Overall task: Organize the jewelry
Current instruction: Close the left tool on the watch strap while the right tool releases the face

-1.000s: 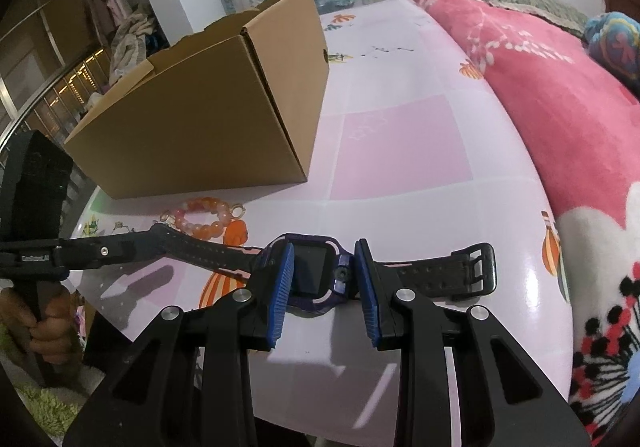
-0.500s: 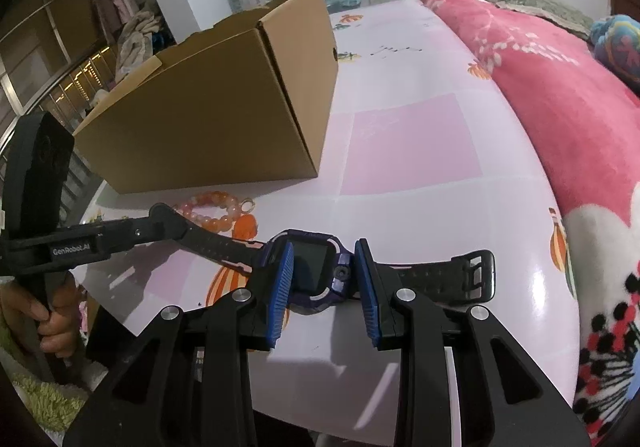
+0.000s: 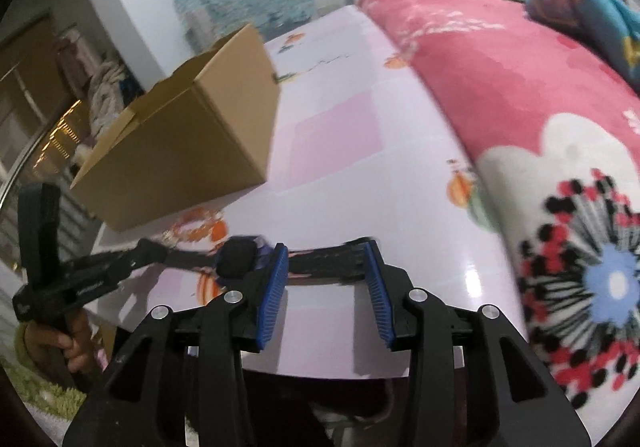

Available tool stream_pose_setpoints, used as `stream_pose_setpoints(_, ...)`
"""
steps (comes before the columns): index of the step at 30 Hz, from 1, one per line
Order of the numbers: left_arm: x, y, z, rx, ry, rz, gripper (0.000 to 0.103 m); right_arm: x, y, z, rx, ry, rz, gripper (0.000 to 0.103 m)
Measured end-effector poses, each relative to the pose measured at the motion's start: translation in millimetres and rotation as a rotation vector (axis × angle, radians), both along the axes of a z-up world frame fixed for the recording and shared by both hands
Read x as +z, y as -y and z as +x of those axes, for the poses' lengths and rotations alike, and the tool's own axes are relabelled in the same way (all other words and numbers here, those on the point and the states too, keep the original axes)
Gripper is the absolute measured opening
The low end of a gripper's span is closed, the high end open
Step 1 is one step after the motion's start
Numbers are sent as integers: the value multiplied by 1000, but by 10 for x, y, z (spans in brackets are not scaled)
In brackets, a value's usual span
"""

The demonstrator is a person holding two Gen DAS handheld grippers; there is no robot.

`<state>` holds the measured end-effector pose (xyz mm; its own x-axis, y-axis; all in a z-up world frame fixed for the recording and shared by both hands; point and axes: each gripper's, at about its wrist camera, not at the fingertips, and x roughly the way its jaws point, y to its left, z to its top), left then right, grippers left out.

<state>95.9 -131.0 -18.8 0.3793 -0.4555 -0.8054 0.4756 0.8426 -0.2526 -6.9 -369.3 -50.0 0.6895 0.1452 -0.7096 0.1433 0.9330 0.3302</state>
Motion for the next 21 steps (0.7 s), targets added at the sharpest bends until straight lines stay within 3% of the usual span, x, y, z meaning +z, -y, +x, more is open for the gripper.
stream_pose_setpoints(4, -14, -27, -1, 8, -6, -7, 4, -6, 112, 17, -42, -9, 9, 38)
stream_pose_setpoints(13, -24, -39, -17, 12, -3, -6, 4, -48, 23, 89, -14, -26, 15, 37)
stream_pose_setpoints(19, -16, -47, -20, 14, -4, -6, 4, -46, 191, 0, -22, 54, 212, 29)
stream_pose_setpoints(21, -16, -50, -16, 16, -7, -8, 4, -79, 209, 10, -36, 51, 224, 27)
